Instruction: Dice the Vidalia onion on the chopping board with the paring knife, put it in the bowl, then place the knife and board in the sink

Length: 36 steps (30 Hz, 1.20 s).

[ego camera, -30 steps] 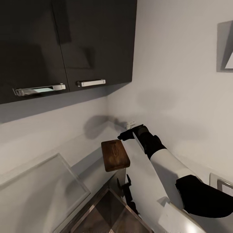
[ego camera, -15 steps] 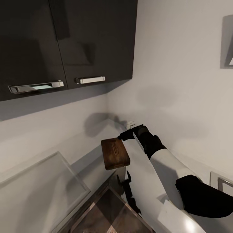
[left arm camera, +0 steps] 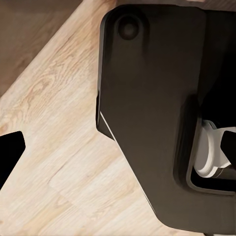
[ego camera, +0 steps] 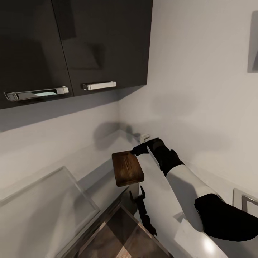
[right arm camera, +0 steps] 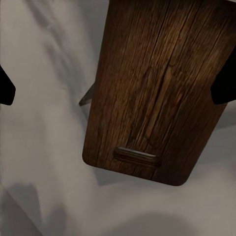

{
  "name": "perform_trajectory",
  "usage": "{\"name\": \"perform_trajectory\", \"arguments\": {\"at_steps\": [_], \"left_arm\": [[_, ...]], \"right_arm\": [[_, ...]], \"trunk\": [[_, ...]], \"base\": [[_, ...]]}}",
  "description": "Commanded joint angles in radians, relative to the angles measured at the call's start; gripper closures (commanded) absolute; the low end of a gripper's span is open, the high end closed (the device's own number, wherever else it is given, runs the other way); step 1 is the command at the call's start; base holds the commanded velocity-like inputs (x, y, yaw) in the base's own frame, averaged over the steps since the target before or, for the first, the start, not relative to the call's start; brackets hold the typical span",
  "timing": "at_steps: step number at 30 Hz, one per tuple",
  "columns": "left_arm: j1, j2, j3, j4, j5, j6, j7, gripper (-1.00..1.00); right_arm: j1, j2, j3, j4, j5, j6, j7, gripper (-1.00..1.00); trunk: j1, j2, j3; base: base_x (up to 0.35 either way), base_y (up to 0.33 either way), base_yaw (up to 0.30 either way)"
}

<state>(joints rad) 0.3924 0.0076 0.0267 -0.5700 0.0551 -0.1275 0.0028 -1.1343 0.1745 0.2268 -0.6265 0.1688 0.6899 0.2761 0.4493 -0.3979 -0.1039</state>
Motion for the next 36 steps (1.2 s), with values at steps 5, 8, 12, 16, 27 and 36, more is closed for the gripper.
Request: {"name": "perform_trajectory", "arguments": {"at_steps": [5,8,12,16,27,36], "left_arm": [[0.0,0.0,-0.001,-0.002,0.005,-0.001,0.0,-1.0],[0.0,0.0,-0.001,-0.001,0.006,-0.001,-0.001,-1.0],[0.0,0.0,-0.002,-0.001,0.005,-0.001,-0.004,-1.0],[0.0,0.0,-0.002,-0.002,0.004,-0.001,-0.006,-1.0],[0.0,0.0,-0.002,-0.002,0.003,-0.001,-0.006,-1.0],[0.0,0.001,-0.002,0.0,0.005,-0.001,-0.005,-1.0]], "right_arm": [[-0.001,0.0,0.0,-0.013,0.011,-0.044,0.005,-1.0],[-0.002,0.0,-0.001,-0.036,0.014,-0.063,-0.004,-1.0],[-0.027,0.0,-0.003,-0.083,0.017,-0.024,-0.075,-1.0],[-0.166,0.0,-0.004,-0.044,0.008,0.059,-0.203,-1.0],[-0.332,0.0,-0.001,0.15,-0.172,0.056,-0.217,-1.0],[-0.331,0.0,0.002,0.215,-0.183,0.054,0.024,-1.0]], "trunk": [[0.001,-0.002,-0.003],[0.001,-0.002,-0.003],[0.001,-0.002,-0.003],[0.001,-0.002,-0.003],[0.001,-0.002,-0.003],[0.001,-0.002,-0.003]], "base": [[0.0,0.0,0.0],[0.0,0.0,0.0],[0.0,0.0,0.0],[0.0,0.0,0.0],[0.0,0.0,0.0],[0.0,0.0,0.0]]}}
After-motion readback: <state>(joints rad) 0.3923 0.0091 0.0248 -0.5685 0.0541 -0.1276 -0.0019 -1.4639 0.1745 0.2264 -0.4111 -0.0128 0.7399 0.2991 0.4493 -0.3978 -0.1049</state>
